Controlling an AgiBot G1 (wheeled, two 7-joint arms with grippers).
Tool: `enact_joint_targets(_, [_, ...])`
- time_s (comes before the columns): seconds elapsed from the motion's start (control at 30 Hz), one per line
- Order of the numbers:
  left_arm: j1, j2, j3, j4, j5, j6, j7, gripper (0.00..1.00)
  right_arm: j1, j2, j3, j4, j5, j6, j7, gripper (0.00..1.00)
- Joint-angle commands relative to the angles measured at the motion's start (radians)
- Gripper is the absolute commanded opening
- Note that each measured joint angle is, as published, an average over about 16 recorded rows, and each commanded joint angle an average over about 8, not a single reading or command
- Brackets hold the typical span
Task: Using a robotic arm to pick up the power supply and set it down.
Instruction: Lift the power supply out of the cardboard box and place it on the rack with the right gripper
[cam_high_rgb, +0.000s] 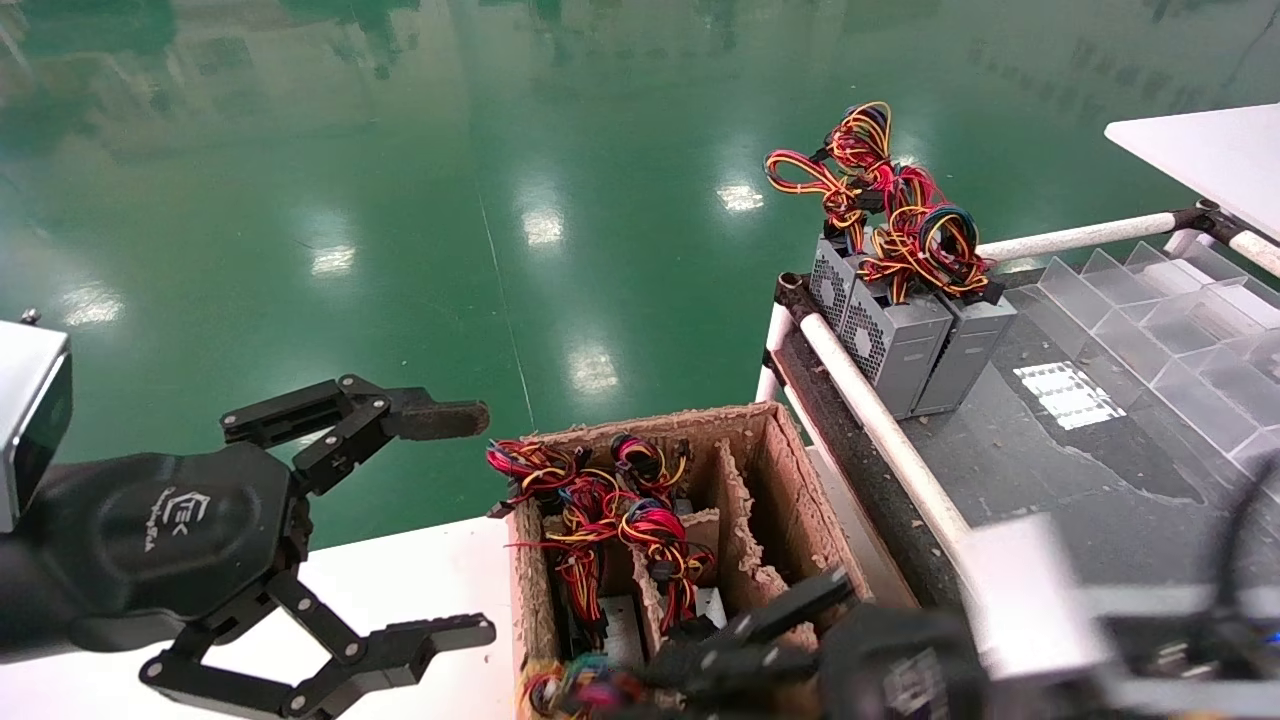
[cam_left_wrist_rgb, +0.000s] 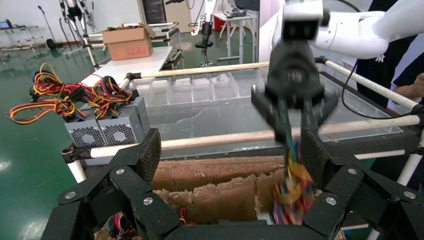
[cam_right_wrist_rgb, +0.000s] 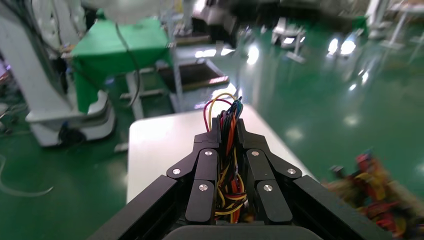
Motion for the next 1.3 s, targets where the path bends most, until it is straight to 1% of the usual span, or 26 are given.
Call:
enact_joint_targets(0.03, [0.000,0.000,0.000,0.000,0.000,0.000,0.000,1.00,0.000,0.020,0.025,0.000,0.042,-0.006,0.000,0.00])
enact_joint_targets(0.17, [0.000,0.000,0.000,0.000,0.000,0.000,0.000,1.00,0.007,0.063,0.079,-0.007,0.111,0.000,-0.003,0.00])
enact_joint_targets(0.3, [0.000,0.000,0.000,0.000,0.000,0.000,0.000,1.00,0.021,0.113,0.130,-0.028,0.158,0.014,-0.007,0.00])
enact_joint_targets(0.5, [0.000,0.000,0.000,0.000,0.000,0.000,0.000,1.00,0.056,0.173,0.175,-0.122,0.162,0.034,-0.023,0.00])
enact_joint_targets(0.67, [0.000,0.000,0.000,0.000,0.000,0.000,0.000,1.00,0.111,0.202,0.182,-0.253,0.120,0.030,-0.050,0.00])
enact_joint_targets(0.9, [0.000,0.000,0.000,0.000,0.000,0.000,0.000,1.00,0.219,0.221,0.170,-0.464,0.031,0.019,-0.108,0.00])
enact_joint_targets(1.07, [0.000,0.000,0.000,0.000,0.000,0.000,0.000,1.00,0.305,0.214,0.150,-0.599,-0.041,0.016,-0.154,0.00])
enact_joint_targets(1.3, [0.000,0.000,0.000,0.000,0.000,0.000,0.000,1.00,0.423,0.179,0.107,-0.775,-0.149,0.028,-0.224,0.00])
